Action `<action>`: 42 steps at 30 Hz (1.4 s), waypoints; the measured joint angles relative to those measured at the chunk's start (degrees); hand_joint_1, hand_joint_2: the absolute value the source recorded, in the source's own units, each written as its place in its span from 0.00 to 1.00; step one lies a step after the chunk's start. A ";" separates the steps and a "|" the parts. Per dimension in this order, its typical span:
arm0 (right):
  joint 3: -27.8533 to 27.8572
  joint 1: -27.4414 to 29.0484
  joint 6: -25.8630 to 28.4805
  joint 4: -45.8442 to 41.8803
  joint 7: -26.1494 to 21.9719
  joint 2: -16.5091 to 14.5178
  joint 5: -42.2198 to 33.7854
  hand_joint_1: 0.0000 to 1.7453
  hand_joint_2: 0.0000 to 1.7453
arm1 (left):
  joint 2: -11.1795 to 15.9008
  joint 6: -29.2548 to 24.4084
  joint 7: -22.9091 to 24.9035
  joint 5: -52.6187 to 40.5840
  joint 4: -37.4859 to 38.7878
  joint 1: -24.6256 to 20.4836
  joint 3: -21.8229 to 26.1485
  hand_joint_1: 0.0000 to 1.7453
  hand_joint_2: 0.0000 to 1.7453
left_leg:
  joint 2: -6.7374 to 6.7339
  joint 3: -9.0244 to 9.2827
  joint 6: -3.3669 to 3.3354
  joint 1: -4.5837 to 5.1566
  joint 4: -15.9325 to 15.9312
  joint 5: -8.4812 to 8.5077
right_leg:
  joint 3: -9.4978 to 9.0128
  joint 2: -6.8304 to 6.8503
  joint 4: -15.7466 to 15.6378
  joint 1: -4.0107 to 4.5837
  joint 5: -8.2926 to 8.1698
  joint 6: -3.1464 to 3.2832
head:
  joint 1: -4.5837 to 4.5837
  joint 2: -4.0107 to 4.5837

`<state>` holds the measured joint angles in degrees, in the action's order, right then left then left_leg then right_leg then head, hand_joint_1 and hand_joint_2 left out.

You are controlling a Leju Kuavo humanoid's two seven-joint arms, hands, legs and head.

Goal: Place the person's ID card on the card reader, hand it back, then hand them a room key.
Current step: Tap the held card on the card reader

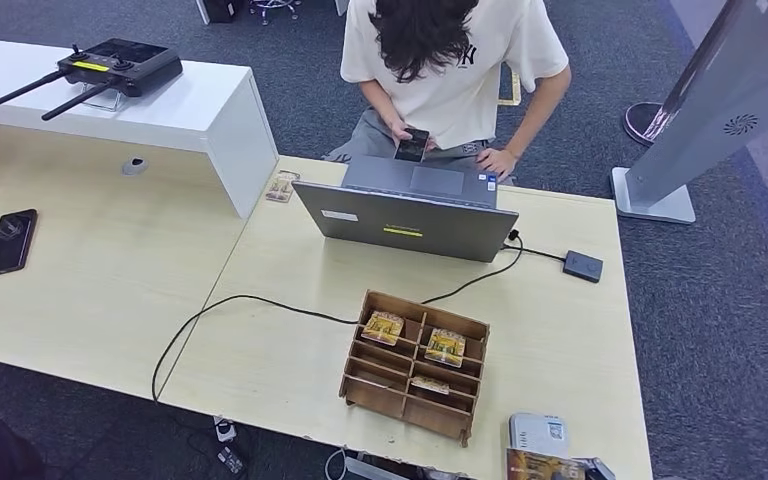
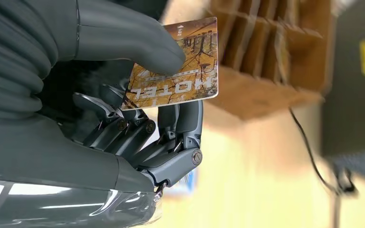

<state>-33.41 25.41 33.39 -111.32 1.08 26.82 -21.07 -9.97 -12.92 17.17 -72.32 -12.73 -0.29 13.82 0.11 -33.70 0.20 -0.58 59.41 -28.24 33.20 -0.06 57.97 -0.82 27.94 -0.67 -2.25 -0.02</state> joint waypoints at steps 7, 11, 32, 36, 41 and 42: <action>-11.37 -5.81 1.60 4.24 0.76 4.22 -0.96 1.00 1.00 | 0.00 0.20 0.04 -0.31 0.13 -0.02 0.02 0.00 0.00 | 0.00 0.04 0.03 -0.02 0.00 0.02 | 0.00 -0.01 0.01 0.02 0.00 0.01 | -0.01 0.00; -14.96 -8.08 2.21 6.05 0.86 4.66 -0.96 1.00 1.00 | 0.00 0.20 0.11 -0.38 0.14 -0.04 0.02 0.00 0.00 | 0.01 0.02 0.03 -0.02 0.00 0.02 | 0.00 0.00 0.01 0.02 0.00 0.00 | -0.01 0.00; -8.06 -11.88 -2.95 12.13 1.20 2.63 1.08 1.00 1.00 | -0.04 0.20 0.30 -1.05 0.37 -0.10 0.02 0.00 0.00 | 0.03 0.05 0.03 0.00 0.00 0.03 | -0.03 0.02 0.01 0.01 0.00 0.00 | -0.01 0.00; -2.85 -10.12 -3.83 12.12 1.17 1.76 1.73 1.00 1.00 | -0.04 0.20 0.45 -1.01 0.38 -0.10 0.02 0.00 0.00 | 0.03 0.05 0.02 0.00 0.00 0.02 | -0.03 0.01 0.01 0.00 0.00 0.00 | 0.00 0.00; 2.35 -8.26 -5.35 12.09 1.95 0.45 4.67 1.00 1.00 | -0.07 0.18 0.64 -0.85 0.38 -0.10 0.02 0.00 0.00 | 0.03 0.06 0.01 0.00 0.00 0.01 | -0.03 0.01 0.01 0.00 0.00 0.00 | 0.00 0.00; 3.32 -7.92 -5.85 12.08 2.33 0.13 5.62 1.00 1.00 | -0.08 0.18 0.65 -0.83 0.38 -0.10 0.02 0.00 0.00 | 0.03 0.06 0.01 0.00 0.00 0.01 | -0.03 0.01 0.01 0.00 0.00 0.00 | 0.00 0.00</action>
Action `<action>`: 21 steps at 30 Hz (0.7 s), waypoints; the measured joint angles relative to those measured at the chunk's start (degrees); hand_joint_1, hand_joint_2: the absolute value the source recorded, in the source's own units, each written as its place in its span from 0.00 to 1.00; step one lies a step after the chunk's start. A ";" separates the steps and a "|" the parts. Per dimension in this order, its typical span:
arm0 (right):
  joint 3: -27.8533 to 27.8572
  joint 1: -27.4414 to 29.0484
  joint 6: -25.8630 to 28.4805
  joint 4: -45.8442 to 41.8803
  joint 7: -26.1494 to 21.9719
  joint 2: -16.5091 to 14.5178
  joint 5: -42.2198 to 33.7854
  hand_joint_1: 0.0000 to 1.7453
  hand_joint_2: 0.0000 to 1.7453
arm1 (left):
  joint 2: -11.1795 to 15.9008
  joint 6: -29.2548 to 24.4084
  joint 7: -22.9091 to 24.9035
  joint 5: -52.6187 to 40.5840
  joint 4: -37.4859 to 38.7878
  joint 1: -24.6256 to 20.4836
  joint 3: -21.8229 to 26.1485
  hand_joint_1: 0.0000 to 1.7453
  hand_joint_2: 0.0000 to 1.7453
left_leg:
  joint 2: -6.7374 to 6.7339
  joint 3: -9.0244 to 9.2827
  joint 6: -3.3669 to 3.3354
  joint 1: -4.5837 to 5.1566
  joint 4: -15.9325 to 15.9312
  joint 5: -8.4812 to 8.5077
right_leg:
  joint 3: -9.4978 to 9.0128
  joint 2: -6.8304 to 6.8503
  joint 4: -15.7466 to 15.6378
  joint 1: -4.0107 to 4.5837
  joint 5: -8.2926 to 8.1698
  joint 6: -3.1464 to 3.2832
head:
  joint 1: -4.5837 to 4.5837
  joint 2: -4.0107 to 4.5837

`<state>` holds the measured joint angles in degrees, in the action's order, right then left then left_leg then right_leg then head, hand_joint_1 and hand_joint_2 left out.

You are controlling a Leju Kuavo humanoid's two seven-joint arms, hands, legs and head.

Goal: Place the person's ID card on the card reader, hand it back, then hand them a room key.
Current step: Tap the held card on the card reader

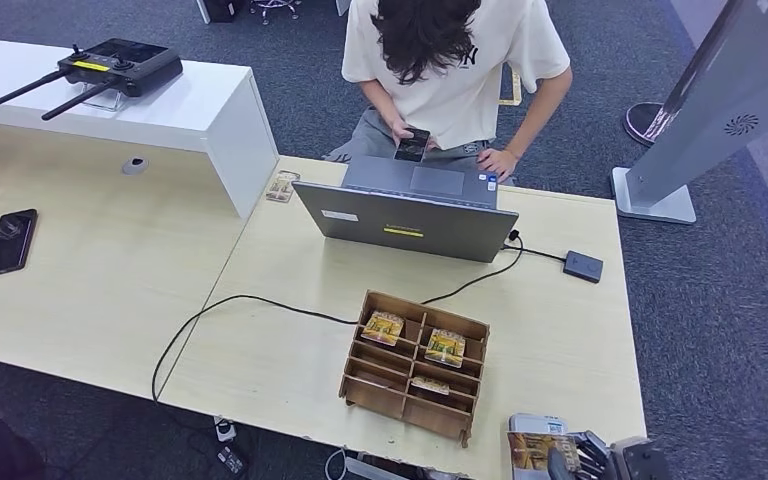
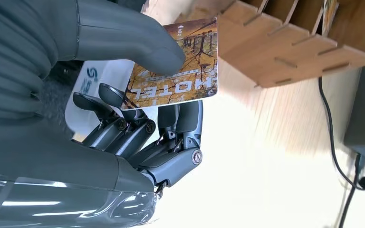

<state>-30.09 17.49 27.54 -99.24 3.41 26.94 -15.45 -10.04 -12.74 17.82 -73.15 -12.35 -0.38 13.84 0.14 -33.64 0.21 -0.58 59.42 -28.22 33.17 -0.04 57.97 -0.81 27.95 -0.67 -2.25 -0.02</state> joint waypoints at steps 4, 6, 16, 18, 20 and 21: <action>3.23 1.22 -1.76 -0.17 1.40 -1.30 3.42 1.00 1.00 | -0.02 0.00 0.05 0.13 0.00 0.00 0.00 0.00 0.00 | 0.00 0.00 0.00 0.00 0.00 0.00 | 0.00 0.00 0.00 0.00 0.00 0.00 | -0.01 0.00; 4.49 1.76 -2.80 -0.27 2.29 -1.99 5.42 1.00 1.00 | -0.03 0.01 0.11 0.16 0.00 0.00 0.00 0.00 0.00 | 0.00 0.00 0.00 0.00 0.00 0.00 | 0.00 0.00 0.00 0.00 0.00 0.00 | 0.00 0.00; 5.85 2.52 -5.48 0.03 5.08 -4.42 10.32 1.00 1.00 | -0.03 0.08 0.26 0.09 0.00 -0.02 0.00 0.00 0.00 | -0.01 0.00 0.00 0.00 0.00 0.00 | 0.00 -0.01 0.00 0.00 0.00 0.00 | -0.01 0.00; 5.77 2.37 -5.61 0.33 5.35 -4.85 10.59 1.00 1.00 | -0.03 0.10 0.39 0.02 0.00 -0.02 0.00 0.00 0.00 | -0.01 0.00 0.00 0.00 0.00 0.00 | 0.00 -0.01 0.00 0.00 0.00 0.00 | -0.01 0.00; 5.68 2.08 -5.70 0.72 5.53 -5.26 10.83 1.00 1.00 | -0.03 0.12 0.54 -0.05 0.00 -0.03 0.00 0.00 0.00 | -0.01 0.00 0.00 0.00 0.00 0.00 | 0.00 -0.01 0.00 0.00 0.00 0.00 | -0.01 0.00; 5.64 1.90 -5.73 0.93 5.57 -5.43 10.95 1.00 1.00 | -0.03 0.13 0.59 -0.07 0.00 -0.03 0.00 0.00 0.00 | -0.01 0.00 0.00 0.00 0.00 0.00 | 0.00 -0.01 0.00 0.00 0.00 0.00 | -0.01 0.00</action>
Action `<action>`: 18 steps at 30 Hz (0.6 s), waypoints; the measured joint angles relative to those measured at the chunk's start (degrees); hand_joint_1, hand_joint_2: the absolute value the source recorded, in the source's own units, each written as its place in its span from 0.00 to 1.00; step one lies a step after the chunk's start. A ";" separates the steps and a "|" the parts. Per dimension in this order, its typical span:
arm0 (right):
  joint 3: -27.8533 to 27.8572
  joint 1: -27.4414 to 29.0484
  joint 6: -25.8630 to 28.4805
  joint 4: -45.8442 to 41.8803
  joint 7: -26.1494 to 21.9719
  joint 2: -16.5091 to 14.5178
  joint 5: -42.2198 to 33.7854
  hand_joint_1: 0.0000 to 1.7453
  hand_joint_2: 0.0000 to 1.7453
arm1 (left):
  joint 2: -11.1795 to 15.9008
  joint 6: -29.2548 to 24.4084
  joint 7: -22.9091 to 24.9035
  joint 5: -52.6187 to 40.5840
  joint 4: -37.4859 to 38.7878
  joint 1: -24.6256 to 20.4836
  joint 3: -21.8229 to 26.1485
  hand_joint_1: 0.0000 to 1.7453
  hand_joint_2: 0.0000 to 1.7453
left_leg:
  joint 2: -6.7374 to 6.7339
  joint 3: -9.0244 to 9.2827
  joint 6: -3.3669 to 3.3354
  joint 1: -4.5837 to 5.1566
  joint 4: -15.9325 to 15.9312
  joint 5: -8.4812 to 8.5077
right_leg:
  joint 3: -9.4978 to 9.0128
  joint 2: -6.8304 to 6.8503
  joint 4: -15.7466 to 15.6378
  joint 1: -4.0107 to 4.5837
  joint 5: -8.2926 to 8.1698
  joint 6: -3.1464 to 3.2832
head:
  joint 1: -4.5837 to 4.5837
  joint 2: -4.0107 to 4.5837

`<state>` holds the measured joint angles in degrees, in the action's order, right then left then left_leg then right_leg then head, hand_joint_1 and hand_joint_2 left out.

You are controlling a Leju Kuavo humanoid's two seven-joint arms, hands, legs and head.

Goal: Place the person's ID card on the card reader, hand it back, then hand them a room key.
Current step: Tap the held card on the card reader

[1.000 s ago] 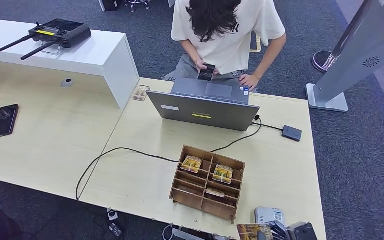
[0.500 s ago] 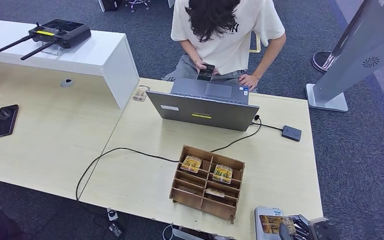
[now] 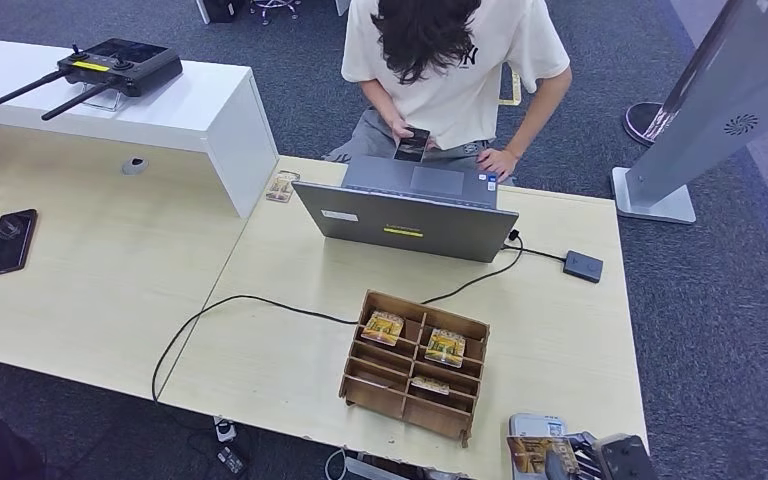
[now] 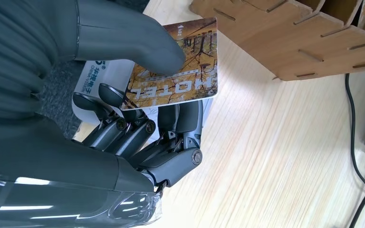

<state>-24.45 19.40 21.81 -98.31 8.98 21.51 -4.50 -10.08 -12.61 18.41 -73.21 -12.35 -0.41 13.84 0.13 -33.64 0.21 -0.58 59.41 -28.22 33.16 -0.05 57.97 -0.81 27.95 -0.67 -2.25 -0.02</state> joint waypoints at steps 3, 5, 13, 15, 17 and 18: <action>-0.07 -0.56 -0.01 0.73 0.11 -0.41 0.12 1.00 1.00 | -0.01 0.06 0.04 -0.03 0.00 -0.01 0.00 0.00 0.00 | 0.00 0.00 0.00 0.00 0.00 0.00 | 0.00 0.00 0.00 0.00 0.00 0.00 | 0.01 0.00; -0.08 -0.92 0.06 1.28 0.24 -0.61 0.09 1.00 1.00 | -0.02 0.14 0.07 -0.08 0.00 -0.02 0.00 0.00 0.00 | 0.00 0.00 0.00 0.00 0.00 0.00 | 0.00 0.00 0.00 0.00 0.00 0.00 | 0.00 0.00; 1.82 -1.70 0.05 3.30 0.80 -1.13 -0.37 1.00 1.00 | -0.02 0.45 0.17 -0.15 0.00 -0.04 0.00 0.00 0.00 | 0.00 0.00 0.00 0.00 0.00 0.00 | 0.00 0.00 0.00 0.00 0.00 0.00 | 0.01 0.00; 2.56 -1.72 -0.10 3.67 0.81 -1.22 -0.44 1.00 1.00 | -0.02 0.49 0.20 -0.14 0.00 -0.05 0.00 0.00 0.00 | 0.00 0.00 0.00 0.00 0.00 0.00 | 0.00 0.00 0.00 0.00 0.00 0.00 | 0.01 0.00; 3.20 -1.71 -0.46 4.09 0.91 -1.40 -0.45 1.00 1.00 | -0.02 0.52 0.23 -0.13 0.00 -0.08 0.00 0.00 0.00 | 0.00 0.00 0.00 0.00 0.00 0.00 | 0.00 0.00 0.00 0.00 0.00 0.00 | 0.00 0.00; 3.56 -1.67 -0.79 4.33 0.99 -1.52 -0.38 1.00 1.00 | -0.02 0.53 0.25 -0.12 0.00 -0.09 0.00 0.00 0.00 | 0.00 0.00 0.00 0.00 0.00 0.00 | 0.00 0.00 0.00 0.00 0.00 0.00 | 0.00 0.00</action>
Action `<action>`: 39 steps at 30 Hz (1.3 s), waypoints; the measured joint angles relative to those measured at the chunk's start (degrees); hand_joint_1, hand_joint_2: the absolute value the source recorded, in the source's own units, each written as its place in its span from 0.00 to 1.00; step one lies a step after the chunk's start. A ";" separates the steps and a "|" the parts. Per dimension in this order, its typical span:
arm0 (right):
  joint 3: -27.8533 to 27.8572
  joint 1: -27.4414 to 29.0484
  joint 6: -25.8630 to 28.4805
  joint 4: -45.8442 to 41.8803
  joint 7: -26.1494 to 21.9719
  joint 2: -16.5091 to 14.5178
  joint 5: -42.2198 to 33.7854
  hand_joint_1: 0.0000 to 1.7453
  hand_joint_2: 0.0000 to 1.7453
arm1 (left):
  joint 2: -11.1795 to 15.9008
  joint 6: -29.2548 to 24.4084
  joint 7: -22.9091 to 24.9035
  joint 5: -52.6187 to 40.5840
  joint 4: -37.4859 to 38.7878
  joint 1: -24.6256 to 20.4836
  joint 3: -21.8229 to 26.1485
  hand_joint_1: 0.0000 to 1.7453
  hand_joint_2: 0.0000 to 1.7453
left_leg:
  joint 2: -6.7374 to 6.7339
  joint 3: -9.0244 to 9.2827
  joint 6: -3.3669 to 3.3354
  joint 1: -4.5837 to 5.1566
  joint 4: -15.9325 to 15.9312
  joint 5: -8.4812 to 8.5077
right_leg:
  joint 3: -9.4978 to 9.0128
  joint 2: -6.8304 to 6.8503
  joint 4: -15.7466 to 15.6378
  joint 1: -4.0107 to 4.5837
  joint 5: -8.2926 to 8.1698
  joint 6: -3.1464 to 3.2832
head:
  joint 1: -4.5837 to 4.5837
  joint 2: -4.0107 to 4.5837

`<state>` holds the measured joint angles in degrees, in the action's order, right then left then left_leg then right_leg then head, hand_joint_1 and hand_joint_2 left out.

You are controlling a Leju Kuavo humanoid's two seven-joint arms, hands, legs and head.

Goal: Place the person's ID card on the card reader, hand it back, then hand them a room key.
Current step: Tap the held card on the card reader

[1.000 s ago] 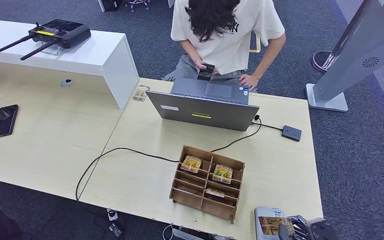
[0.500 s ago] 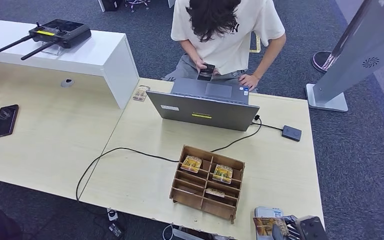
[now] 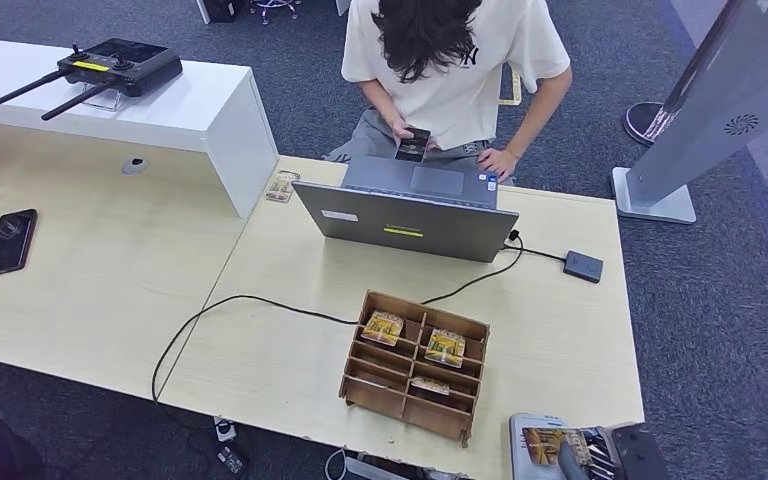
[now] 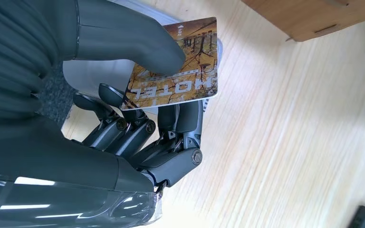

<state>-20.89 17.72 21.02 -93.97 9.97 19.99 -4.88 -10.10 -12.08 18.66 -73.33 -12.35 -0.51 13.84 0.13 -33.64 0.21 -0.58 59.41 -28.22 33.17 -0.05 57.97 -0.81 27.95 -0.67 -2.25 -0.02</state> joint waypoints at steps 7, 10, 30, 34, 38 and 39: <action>2.00 0.36 -2.39 1.53 0.40 -1.39 1.37 1.00 1.00 | 0.00 0.04 0.22 0.05 0.00 -0.01 -0.02 0.00 0.00 | 0.00 0.00 0.00 0.00 0.00 0.00 | 0.00 0.00 0.00 0.00 0.00 0.00 | 0.01 0.00; 2.42 0.34 -3.07 2.14 0.64 -1.93 1.79 1.00 1.00 | 0.00 0.04 0.33 0.05 0.00 -0.01 -0.02 0.00 0.00 | 0.00 0.00 0.00 0.00 0.00 0.00 | 0.00 0.00 0.00 0.01 0.00 0.00 | 0.01 0.00; 2.54 -0.37 -4.15 5.07 1.27 -3.84 3.21 1.00 1.00 | 0.00 0.45 1.05 0.04 0.00 -0.02 -0.04 0.00 0.00 | 0.00 0.01 0.00 0.00 0.00 0.00 | -0.01 0.00 0.00 0.00 0.00 0.00 | 0.00 0.00; 2.55 -0.45 -4.15 5.22 1.41 -3.88 3.59 1.00 1.00 | 0.00 0.56 1.09 0.04 0.00 -0.02 -0.04 0.00 0.00 | 0.00 0.01 0.00 0.00 0.00 0.00 | -0.02 0.00 0.00 0.00 0.00 0.00 | 0.00 0.00; 2.55 -0.53 -4.17 5.31 1.50 -3.91 3.72 1.00 1.00 | 0.00 0.61 1.14 0.04 0.00 -0.02 -0.07 0.00 0.00 | 0.00 0.02 0.00 0.00 0.00 0.00 | -0.02 0.00 0.00 0.00 0.00 0.00 | 0.00 0.00; 2.55 -0.56 -4.19 5.32 1.59 -3.92 3.79 1.00 1.00 | 0.00 0.63 1.15 0.04 0.00 -0.02 -0.07 0.00 0.00 | 0.00 0.02 0.00 0.00 0.00 0.00 | -0.02 0.00 0.00 0.00 0.00 0.00 | 0.00 0.00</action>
<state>-18.34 17.16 16.83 -88.65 11.57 16.06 -1.09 -10.10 -11.45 19.81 -73.29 -12.35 -0.53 13.77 0.13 -33.62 0.21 -0.58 59.42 -28.22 33.15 -0.05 57.97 -0.81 27.95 -0.67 -2.25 -0.02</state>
